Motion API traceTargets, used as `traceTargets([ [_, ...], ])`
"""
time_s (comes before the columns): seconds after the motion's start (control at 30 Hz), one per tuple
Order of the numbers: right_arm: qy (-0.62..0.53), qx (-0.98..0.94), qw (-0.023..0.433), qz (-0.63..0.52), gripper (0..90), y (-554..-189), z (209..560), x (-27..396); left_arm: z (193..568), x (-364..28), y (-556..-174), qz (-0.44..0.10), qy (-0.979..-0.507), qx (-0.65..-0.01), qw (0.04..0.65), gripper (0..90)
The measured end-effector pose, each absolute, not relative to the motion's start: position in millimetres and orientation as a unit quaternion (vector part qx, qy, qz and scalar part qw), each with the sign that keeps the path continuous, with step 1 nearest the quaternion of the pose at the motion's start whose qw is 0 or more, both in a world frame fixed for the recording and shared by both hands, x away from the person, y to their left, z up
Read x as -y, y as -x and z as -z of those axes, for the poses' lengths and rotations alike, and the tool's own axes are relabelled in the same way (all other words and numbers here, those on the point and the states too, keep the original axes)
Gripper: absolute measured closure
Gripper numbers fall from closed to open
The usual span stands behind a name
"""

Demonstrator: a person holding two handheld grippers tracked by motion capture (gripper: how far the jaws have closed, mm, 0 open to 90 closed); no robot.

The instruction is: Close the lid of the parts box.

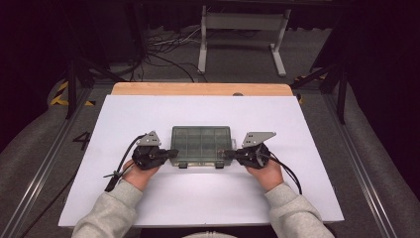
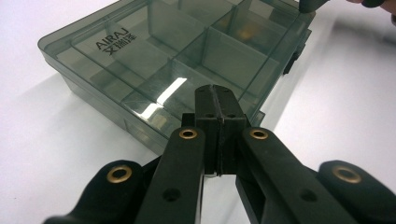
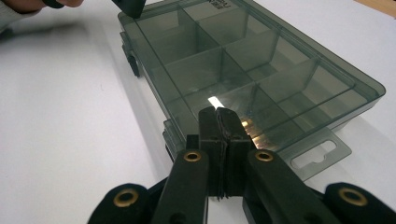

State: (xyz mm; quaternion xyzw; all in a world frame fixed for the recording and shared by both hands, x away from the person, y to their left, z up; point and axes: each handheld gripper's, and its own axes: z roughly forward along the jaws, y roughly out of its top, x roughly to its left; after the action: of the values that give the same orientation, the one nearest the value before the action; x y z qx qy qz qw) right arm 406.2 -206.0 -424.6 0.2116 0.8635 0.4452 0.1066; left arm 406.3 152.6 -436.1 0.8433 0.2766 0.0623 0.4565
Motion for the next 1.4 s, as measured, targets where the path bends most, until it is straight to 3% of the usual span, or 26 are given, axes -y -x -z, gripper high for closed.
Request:
traceTargets([
  [0.1, -0.214, -0.863, 0.112, -0.443, 83.9, -406.1, 423.8, 205.8, 434.0, -152.1, -405.1, -0.067, -0.844, -0.279, 0.454, 88.2],
  [0.33, -0.206, -0.853, 0.128, -0.462, 68.8, -402.4, 414.1, 206.6, 426.7, -156.6, -402.1, -0.073, -0.835, -0.277, 0.47, 74.5],
  [0.43, -0.205, -0.845, 0.137, -0.474, 53.5, -399.6, 406.7, 207.9, 421.1, -158.0, -398.0, -0.086, -0.827, -0.27, 0.485, 58.3],
  [0.47, -0.205, -0.845, 0.137, -0.474, 53.5, -399.6, 406.7, 207.9, 421.1, -158.0, -398.0, -0.086, -0.827, -0.27, 0.485, 54.8],
  [0.5, -0.203, -0.836, 0.148, -0.488, 44.8, -397.3, 401.2, 209.9, 419.1, -158.5, -396.3, -0.091, -0.825, -0.266, 0.49, 49.3],
  [0.53, -0.203, -0.836, 0.148, -0.488, 44.8, -397.3, 401.2, 209.9, 417.7, -159.1, -395.1, -0.095, -0.822, -0.266, 0.494, 49.3],
  [0.67, -0.197, -0.828, 0.166, -0.499, 36.5, -393.8, 394.1, 212.7, 412.1, -163.6, -391.5, -0.103, -0.811, -0.267, 0.51, 32.2],
  [0.9, -0.189, -0.814, 0.184, -0.517, 24.6, -388.0, 385.1, 221.1, 405.1, -173.9, -385.2, -0.118, -0.796, -0.278, 0.525, 16.1],
  [1.17, -0.187, -0.804, 0.19, -0.531, 20.9, -381.9, 377.3, 229.1, 402.5, -183.7, -377.1, -0.131, -0.788, -0.287, 0.528, 11.0],
  [1.4, -0.185, -0.796, 0.206, -0.539, 11.4, -373.6, 368.8, 240.3, 397.9, -196.2, -368.2, -0.148, -0.771, -0.291, 0.547, 7.0],
])
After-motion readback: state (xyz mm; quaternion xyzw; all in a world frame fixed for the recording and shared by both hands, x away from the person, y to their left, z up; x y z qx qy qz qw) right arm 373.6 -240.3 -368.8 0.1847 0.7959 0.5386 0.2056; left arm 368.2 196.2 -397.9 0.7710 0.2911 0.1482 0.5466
